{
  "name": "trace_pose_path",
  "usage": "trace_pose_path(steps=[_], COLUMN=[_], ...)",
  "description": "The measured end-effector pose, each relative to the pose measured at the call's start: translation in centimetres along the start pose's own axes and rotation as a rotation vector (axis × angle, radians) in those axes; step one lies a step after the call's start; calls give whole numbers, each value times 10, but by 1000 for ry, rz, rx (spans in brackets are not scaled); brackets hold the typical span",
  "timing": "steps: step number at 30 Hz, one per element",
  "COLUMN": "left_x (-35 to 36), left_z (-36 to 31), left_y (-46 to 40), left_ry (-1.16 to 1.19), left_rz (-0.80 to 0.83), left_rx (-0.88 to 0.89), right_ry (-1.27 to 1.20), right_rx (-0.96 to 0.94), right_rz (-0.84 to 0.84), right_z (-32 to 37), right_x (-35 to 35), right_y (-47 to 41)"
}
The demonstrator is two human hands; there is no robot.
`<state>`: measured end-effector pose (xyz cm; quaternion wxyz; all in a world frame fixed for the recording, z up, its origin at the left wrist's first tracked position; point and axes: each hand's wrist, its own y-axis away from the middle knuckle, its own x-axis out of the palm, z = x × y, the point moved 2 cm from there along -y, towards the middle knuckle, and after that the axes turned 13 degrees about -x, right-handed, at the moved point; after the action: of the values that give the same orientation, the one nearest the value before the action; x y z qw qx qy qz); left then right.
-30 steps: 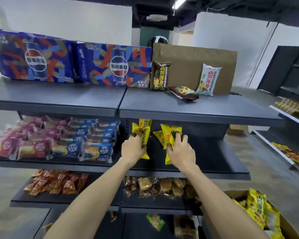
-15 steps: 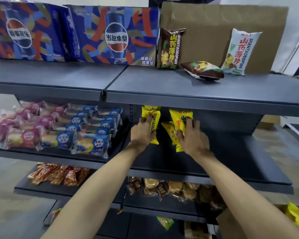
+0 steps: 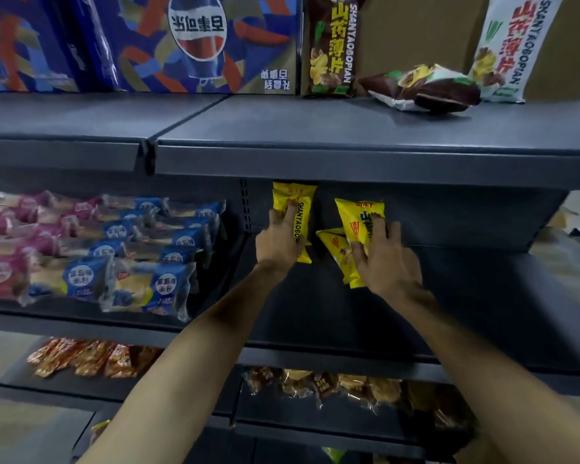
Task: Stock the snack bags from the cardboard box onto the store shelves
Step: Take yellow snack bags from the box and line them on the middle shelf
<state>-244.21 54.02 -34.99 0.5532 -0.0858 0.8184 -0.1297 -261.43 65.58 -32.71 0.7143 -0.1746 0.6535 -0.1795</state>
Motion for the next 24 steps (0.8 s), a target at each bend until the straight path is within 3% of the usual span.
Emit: trace_pose_path(steps=[14, 20, 24], left_x=[42, 24, -10], left_z=[16, 11, -2], left_y=[-17, -9, -2], left_ry=[-129, -59, -160], left_rz=[-132, -15, -118], left_rx=[61, 24, 120], right_ry=[16, 1, -15], right_rx=[32, 80, 90], right_rz=[-44, -18, 25], right_z=[-14, -14, -14], right_x=[27, -1, -23], right_y=[11, 24, 24])
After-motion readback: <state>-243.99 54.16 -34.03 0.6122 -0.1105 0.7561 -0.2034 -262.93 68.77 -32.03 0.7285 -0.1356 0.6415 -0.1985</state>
